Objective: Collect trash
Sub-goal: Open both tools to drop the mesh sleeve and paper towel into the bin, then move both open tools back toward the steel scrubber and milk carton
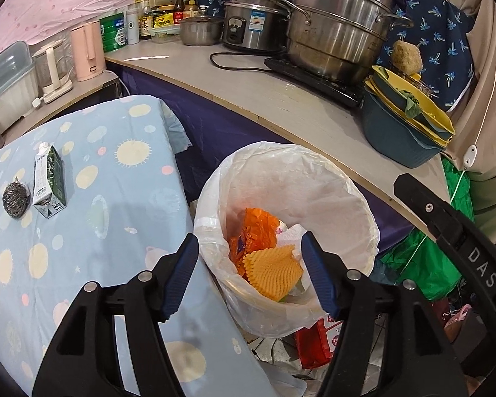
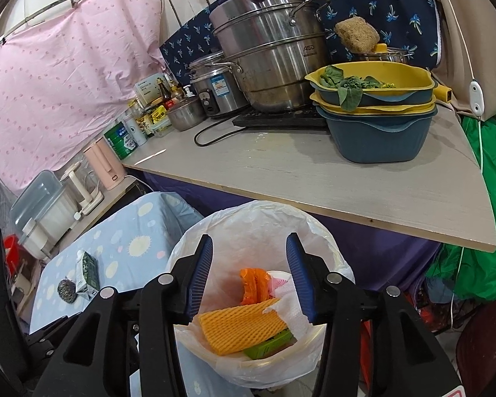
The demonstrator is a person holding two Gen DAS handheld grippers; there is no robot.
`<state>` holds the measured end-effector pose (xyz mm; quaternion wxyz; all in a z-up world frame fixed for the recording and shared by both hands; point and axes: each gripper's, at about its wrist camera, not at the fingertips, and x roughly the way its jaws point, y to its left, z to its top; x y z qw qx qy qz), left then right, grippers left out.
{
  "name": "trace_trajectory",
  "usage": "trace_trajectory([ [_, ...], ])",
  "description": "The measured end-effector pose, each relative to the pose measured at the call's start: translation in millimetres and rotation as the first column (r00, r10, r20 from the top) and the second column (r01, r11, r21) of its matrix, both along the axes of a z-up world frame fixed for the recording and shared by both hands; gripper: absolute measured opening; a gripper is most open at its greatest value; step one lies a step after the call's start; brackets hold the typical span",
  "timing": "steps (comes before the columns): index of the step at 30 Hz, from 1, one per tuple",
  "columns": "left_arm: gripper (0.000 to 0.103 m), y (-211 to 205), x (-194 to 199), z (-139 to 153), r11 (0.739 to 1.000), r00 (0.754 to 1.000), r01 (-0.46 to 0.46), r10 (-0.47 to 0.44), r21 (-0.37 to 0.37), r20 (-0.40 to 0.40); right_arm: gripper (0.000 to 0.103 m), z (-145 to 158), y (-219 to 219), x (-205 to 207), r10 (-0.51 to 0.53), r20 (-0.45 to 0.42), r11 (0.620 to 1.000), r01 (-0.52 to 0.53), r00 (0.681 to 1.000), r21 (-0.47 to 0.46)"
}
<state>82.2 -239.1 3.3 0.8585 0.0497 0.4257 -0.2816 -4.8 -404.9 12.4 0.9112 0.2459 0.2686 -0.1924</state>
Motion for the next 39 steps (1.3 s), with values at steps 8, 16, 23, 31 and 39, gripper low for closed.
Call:
trace_trajectory([
  [8, 0.065, 32, 11, 1, 0.999, 0.999, -0.053, 0.053, -0.003, 0.005, 0.051, 2, 25, 13, 0.045, -0.006, 0.999, -0.045, 0.999, -0.016],
  [16, 0.065, 73, 31, -4, 0.991, 0.991, -0.131, 0.131, 0.001, -0.001, 0.052, -4, 54, 32, 0.097, -0.022, 0.995, -0.097, 0.995, -0.012],
  [23, 0.066, 110, 48, -11, 0.980, 0.980, -0.201, 0.201, 0.002, -0.013, 0.056, -6, 85, 53, 0.154, -0.037, 0.988, -0.155, 0.987, -0.017],
  [31, 0.066, 154, 71, -24, 0.961, 0.960, -0.276, 0.276, 0.021, -0.037, 0.057, -16, 125, 85, 0.229, -0.065, 0.973, -0.230, 0.971, -0.009],
  [39, 0.067, 201, 95, -39, 0.938, 0.937, -0.345, 0.347, 0.047, -0.046, 0.057, -30, 168, 122, 0.311, -0.102, 0.950, -0.312, 0.945, 0.002],
])
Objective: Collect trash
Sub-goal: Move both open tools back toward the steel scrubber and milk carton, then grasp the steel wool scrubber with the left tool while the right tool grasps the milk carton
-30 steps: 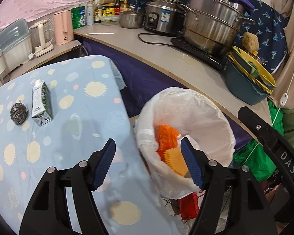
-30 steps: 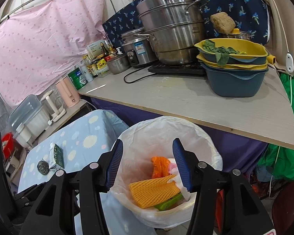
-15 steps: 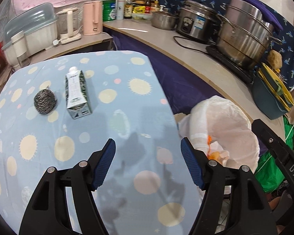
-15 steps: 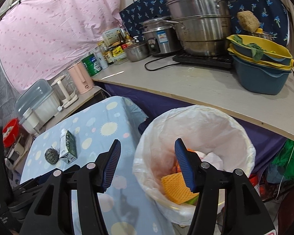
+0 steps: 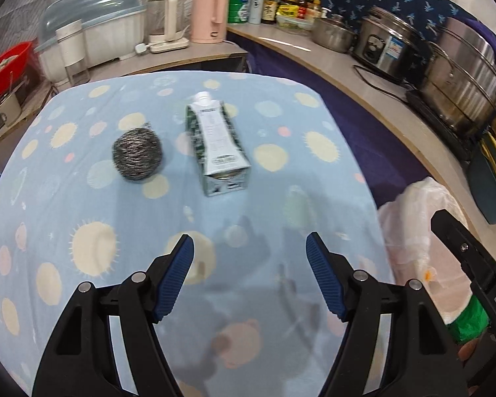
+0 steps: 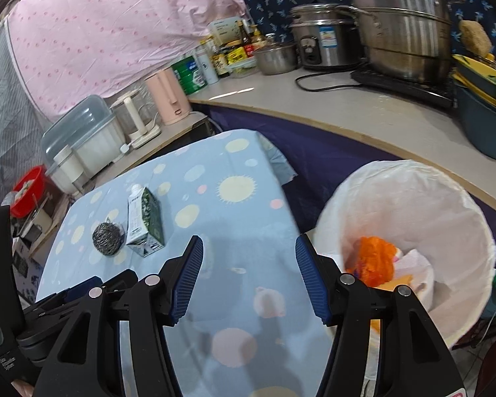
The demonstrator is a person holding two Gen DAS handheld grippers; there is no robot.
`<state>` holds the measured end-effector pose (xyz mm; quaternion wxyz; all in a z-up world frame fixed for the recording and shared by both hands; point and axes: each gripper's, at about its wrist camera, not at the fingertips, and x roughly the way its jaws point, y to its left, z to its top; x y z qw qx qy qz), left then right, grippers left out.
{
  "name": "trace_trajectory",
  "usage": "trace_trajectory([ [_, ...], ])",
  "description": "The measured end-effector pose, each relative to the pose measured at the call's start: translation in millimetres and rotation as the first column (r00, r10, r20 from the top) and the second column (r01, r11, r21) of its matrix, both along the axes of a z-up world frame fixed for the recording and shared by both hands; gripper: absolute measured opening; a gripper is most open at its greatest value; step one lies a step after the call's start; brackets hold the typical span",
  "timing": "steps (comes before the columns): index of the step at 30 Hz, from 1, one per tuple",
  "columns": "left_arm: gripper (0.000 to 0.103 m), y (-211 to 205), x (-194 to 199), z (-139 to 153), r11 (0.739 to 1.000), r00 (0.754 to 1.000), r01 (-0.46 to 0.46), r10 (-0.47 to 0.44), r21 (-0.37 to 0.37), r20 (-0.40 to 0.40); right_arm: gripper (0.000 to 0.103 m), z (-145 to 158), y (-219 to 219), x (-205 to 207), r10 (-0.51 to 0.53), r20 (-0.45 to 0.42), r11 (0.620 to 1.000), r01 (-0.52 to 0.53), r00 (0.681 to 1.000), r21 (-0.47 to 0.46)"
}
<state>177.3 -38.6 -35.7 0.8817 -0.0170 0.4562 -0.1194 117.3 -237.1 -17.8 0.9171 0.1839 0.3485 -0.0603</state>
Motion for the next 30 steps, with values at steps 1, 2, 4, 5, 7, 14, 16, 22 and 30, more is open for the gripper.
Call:
trace_trajectory([
  [1, 0.068, 6, 3, -2, 1.000, 1.000, -0.012, 0.012, 0.001, -0.003, 0.057, -2, 6, 6, 0.013, -0.006, 1.000, -0.013, 1.000, -0.001],
  [2, 0.070, 14, 7, -4, 1.000, 1.000, -0.029, 0.029, 0.004, -0.004, 0.058, -4, 12, 10, 0.024, -0.010, 1.000, -0.024, 1.000, 0.000],
  [4, 0.073, 26, 14, -7, 0.999, 0.999, -0.053, 0.053, 0.009, -0.002, 0.061, -9, 23, 20, 0.043, -0.019, 0.999, -0.043, 0.999, 0.000],
  [5, 0.074, 34, 18, -9, 0.998, 0.998, -0.067, 0.067, 0.013, 0.000, 0.062, -12, 28, 24, 0.053, -0.023, 0.999, -0.053, 0.998, 0.000],
  [7, 0.077, 46, 25, -12, 0.996, 0.996, -0.090, 0.090, 0.018, 0.002, 0.063, -17, 40, 35, 0.074, -0.036, 0.997, -0.075, 0.997, -0.003],
  [14, 0.084, 92, 53, -25, 0.985, 0.985, -0.173, 0.173, 0.008, -0.012, 0.067, -38, 74, 72, 0.137, -0.074, 0.990, -0.138, 0.988, -0.003],
  [16, 0.084, 101, 62, -28, 0.983, 0.982, -0.185, 0.185, 0.006, -0.018, 0.069, -42, 83, 83, 0.149, -0.080, 0.989, -0.150, 0.986, -0.002],
  [22, 0.086, 117, 79, -34, 0.980, 0.980, -0.198, 0.197, -0.020, -0.034, 0.070, -51, 106, 110, 0.193, -0.088, 0.981, -0.193, 0.977, 0.004],
  [30, 0.087, 115, 98, -37, 0.984, 0.984, -0.179, 0.178, -0.020, -0.020, 0.070, -59, 124, 138, 0.216, -0.099, 0.976, -0.217, 0.971, 0.005],
])
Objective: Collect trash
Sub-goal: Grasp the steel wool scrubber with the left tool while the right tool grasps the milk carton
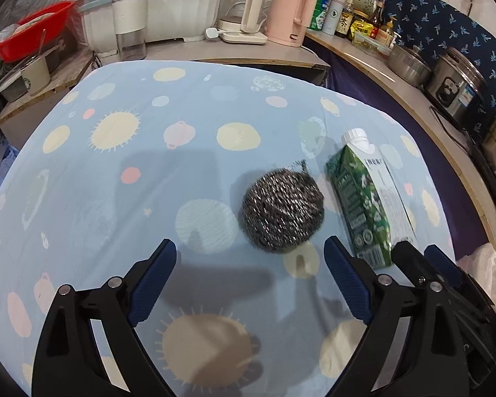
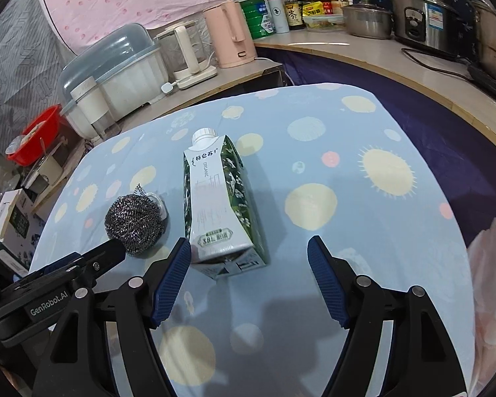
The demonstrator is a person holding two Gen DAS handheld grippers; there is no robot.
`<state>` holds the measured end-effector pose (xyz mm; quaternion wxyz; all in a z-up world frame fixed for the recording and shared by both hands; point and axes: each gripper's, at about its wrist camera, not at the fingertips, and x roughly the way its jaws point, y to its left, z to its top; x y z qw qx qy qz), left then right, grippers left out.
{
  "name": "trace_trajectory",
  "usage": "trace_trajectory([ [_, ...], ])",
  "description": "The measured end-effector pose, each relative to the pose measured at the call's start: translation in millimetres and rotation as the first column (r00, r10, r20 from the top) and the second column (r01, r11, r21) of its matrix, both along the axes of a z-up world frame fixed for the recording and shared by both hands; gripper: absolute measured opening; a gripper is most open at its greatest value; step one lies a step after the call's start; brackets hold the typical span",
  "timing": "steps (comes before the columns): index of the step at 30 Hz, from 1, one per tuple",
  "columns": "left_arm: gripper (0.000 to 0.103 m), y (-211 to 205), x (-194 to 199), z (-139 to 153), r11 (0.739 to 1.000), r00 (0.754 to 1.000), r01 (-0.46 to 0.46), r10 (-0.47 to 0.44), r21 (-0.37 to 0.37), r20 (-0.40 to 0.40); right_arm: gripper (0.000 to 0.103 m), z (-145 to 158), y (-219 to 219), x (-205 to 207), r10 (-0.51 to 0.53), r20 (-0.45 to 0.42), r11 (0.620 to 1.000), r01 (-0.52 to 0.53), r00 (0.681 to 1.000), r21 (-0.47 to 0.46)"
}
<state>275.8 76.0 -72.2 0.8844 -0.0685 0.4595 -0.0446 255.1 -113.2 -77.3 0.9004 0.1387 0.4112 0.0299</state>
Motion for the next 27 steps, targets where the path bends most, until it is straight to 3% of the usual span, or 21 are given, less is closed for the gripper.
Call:
trace_trajectory([
  [18, 0.089, -5, 41, -11, 0.998, 0.999, 0.033, -0.034, -0.049, -0.019, 0.071, -4, 18, 21, 0.045, -0.012, 0.999, -0.045, 0.999, -0.001],
  [21, 0.083, -9, 43, -15, 0.997, 0.999, 0.045, -0.047, -0.057, -0.026, 0.069, -4, 25, 23, 0.057, -0.005, 0.998, -0.057, 0.998, -0.040],
  [23, 0.071, -10, 44, -16, 0.994, 0.997, 0.066, -0.069, -0.085, -0.038, 0.065, -7, 24, 25, 0.054, -0.013, 0.998, -0.054, 0.998, -0.039],
  [25, 0.063, -13, 43, -15, 0.993, 0.996, 0.082, -0.085, -0.082, -0.037, 0.054, -11, 20, 26, 0.042, -0.024, 0.999, -0.043, 0.999, -0.032],
  [27, 0.053, -17, 41, -12, 0.991, 0.993, 0.108, -0.110, -0.079, -0.031, 0.054, -12, 15, 25, 0.030, -0.022, 0.999, -0.031, 0.999, -0.010],
])
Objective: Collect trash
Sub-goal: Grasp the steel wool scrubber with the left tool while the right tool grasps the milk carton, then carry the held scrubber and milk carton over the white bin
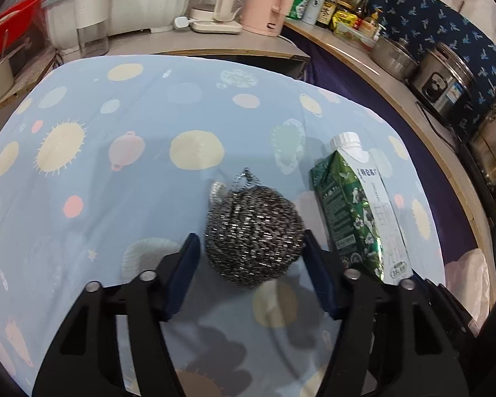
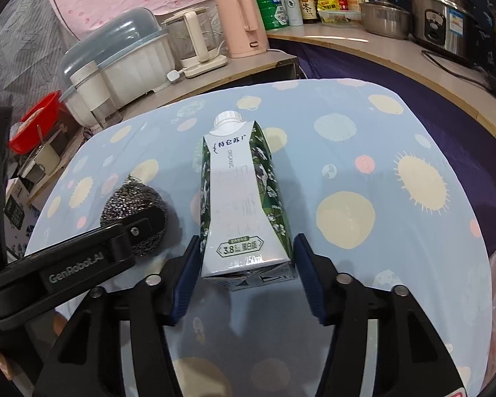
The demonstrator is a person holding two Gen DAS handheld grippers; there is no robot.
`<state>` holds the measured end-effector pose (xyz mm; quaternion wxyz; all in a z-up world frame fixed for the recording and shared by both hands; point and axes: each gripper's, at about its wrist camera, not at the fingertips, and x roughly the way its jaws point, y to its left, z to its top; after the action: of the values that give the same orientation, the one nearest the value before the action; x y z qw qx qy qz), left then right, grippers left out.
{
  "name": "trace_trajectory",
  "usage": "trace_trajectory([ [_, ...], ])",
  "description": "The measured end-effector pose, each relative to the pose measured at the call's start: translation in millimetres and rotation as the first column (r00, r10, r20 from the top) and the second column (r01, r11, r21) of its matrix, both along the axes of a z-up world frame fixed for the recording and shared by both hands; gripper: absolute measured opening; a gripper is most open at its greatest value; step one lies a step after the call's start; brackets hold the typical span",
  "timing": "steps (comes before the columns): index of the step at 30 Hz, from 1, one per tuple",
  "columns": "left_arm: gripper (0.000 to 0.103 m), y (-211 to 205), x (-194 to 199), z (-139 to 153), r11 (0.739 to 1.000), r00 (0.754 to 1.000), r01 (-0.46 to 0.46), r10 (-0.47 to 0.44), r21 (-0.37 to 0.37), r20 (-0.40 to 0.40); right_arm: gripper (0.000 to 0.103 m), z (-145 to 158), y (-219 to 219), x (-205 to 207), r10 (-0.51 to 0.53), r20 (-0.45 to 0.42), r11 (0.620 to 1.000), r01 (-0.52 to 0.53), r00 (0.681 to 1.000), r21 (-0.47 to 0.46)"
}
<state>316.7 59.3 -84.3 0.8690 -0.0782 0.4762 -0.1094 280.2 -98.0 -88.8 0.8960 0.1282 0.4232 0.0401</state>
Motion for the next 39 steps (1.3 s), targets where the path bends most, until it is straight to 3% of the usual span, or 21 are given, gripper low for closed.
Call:
trace_trajectory([
  [13, 0.050, 11, -28, 10, 1.000, 1.000, -0.026, 0.026, 0.014, 0.000, 0.052, 20, -30, -44, -0.072, 0.044, 0.997, 0.070, 0.996, 0.038],
  [25, 0.050, -8, -98, 34, 0.998, 0.998, 0.043, -0.045, 0.046, 0.033, 0.051, 50, -63, -125, -0.153, 0.097, 0.985, 0.144, 0.983, 0.096],
  [34, 0.050, -20, -157, 28, 0.994, 0.995, 0.095, -0.095, 0.057, 0.010, 0.050, 27, -82, -209, -0.174, 0.034, 0.978, 0.168, 0.984, 0.121],
  [39, 0.050, -24, -182, 18, 0.991, 0.993, 0.117, -0.115, 0.064, -0.023, 0.051, 14, -77, -223, -0.145, -0.002, 0.983, 0.144, 0.989, 0.116],
])
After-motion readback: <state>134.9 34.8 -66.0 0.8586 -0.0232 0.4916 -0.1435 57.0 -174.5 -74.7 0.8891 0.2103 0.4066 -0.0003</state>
